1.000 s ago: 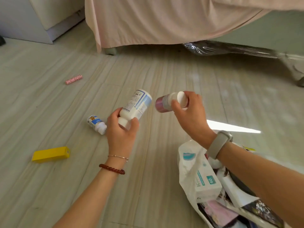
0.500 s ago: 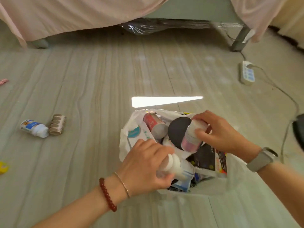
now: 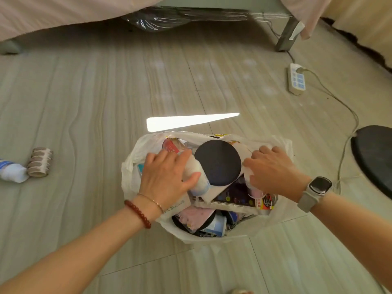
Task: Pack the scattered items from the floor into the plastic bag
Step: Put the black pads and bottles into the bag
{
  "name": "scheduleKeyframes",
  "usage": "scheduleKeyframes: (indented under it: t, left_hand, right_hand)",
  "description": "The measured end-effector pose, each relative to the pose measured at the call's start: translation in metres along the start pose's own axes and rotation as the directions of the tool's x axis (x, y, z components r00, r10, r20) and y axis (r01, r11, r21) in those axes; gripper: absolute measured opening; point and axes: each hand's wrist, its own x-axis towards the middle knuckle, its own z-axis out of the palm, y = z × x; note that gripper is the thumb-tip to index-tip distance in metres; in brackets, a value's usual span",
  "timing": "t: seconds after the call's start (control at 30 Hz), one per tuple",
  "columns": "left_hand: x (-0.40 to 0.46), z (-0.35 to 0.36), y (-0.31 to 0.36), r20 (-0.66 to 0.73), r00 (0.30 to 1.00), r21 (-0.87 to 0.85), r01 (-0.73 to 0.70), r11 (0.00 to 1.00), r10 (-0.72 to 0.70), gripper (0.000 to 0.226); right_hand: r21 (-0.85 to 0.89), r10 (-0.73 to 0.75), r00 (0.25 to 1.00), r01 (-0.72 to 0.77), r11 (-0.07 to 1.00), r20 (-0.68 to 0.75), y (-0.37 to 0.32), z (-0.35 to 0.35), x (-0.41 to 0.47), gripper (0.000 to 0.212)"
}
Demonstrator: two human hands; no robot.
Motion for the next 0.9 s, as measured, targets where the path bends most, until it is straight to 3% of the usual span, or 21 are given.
scheduleKeyframes:
  t: [0.1, 0.23, 0.37, 0.47, 0.53, 0.6, 0.77, 0.9]
  left_hand:
    - [0.019, -0.003, 0.000, 0.064, 0.998, 0.208, -0.008, 0.978, -0.005, 0.045]
    - [0.024, 0.007, -0.003, 0.171, 0.985, 0.294, -0.073, 0.953, 0.023, 0.039]
    - [0.021, 0.009, -0.011, 0.175, 0.984, 0.405, -0.043, 0.913, -0.032, 0.053]
    - [0.028, 0.012, -0.014, 0.165, 0.984, 0.370, -0.001, 0.929, -0.065, 0.067]
    - [0.037, 0.015, -0.014, 0.182, 0.979, 0.360, 0.020, 0.933, -0.091, 0.073]
    - [0.048, 0.017, -0.015, 0.226, 0.968, 0.357, 0.021, 0.934, -0.108, 0.079]
    - [0.065, 0.017, -0.022, 0.326, 0.924, 0.392, 0.061, 0.918, -0.200, 0.088]
    - [0.077, 0.014, -0.031, 0.355, 0.934, 0.265, -0.061, 0.962, -0.039, 0.046]
  right_hand:
    - [-0.034, 0.063, 0.997, -0.065, 0.997, -0.054, -0.003, 0.006, 0.010, 0.038]
    - [-0.024, 0.073, 0.985, -0.077, 0.997, -0.157, -0.001, 0.012, 0.015, 0.041]
    - [0.008, 0.117, 0.933, -0.121, 0.993, -0.339, 0.012, 0.018, 0.016, 0.054]
    - [0.057, 0.207, 0.946, -0.199, 0.978, -0.251, 0.016, 0.022, 0.021, 0.057]
    - [0.084, 0.254, 0.952, -0.243, 0.966, -0.172, 0.016, 0.024, 0.027, 0.046]
    - [0.196, 0.290, 0.937, -0.253, 0.947, -0.196, 0.016, 0.023, 0.033, 0.033]
    - [0.601, 0.525, 0.792, -0.264, 0.755, -0.311, 0.018, 0.010, 0.044, 0.030]
    - [0.763, 0.666, 0.708, -0.288, 0.578, -0.237, 0.026, 0.007, 0.052, 0.029]
